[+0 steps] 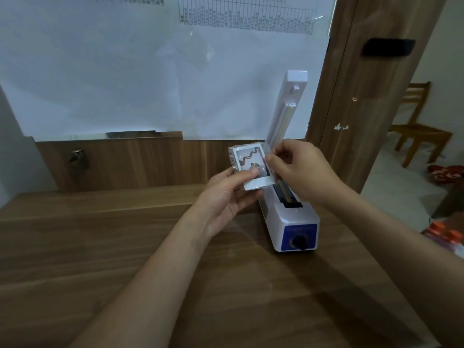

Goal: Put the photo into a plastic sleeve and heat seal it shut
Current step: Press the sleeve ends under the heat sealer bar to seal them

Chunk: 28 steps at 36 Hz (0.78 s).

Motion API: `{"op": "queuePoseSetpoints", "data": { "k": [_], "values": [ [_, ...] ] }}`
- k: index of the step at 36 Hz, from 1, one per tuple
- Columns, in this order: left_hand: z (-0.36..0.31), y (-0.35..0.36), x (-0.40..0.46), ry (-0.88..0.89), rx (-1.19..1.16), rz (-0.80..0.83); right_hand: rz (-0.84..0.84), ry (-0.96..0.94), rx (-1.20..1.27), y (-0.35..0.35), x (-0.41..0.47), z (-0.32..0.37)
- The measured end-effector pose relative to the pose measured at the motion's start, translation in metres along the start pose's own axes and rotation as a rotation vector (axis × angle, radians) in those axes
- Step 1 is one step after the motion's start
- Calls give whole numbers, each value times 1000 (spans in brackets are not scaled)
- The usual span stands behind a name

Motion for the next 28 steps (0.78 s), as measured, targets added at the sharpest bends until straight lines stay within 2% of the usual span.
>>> {"op": "queuePoseSetpoints", "data": {
  "k": [6, 11, 16, 21, 28],
  "values": [
    [1, 0, 2, -4, -21, -12, -32, -15, -33, -2, -1, 3],
    [5, -3, 3, -42, 25, -71, 52, 157, 289, -6, -4, 0],
    [5, -2, 4, -50, -11, -50, 108, 267, 500, -7, -6, -4],
    [7, -1, 6, -64, -52, -24, 88, 257, 460, -12, -5, -8],
    [12, -5, 8, -91, 53, -137, 14, 275, 327, -16, -3, -21]
  ]
}}
Point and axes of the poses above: each hand's wrist, its own x-axis towards the middle knuckle, its own y-axis out of the palm, z = x × y, the point moved 4 cm from there along x, towards the middle knuckle, and after that the axes turned 15 degrees about x, right-handed, at the moved point
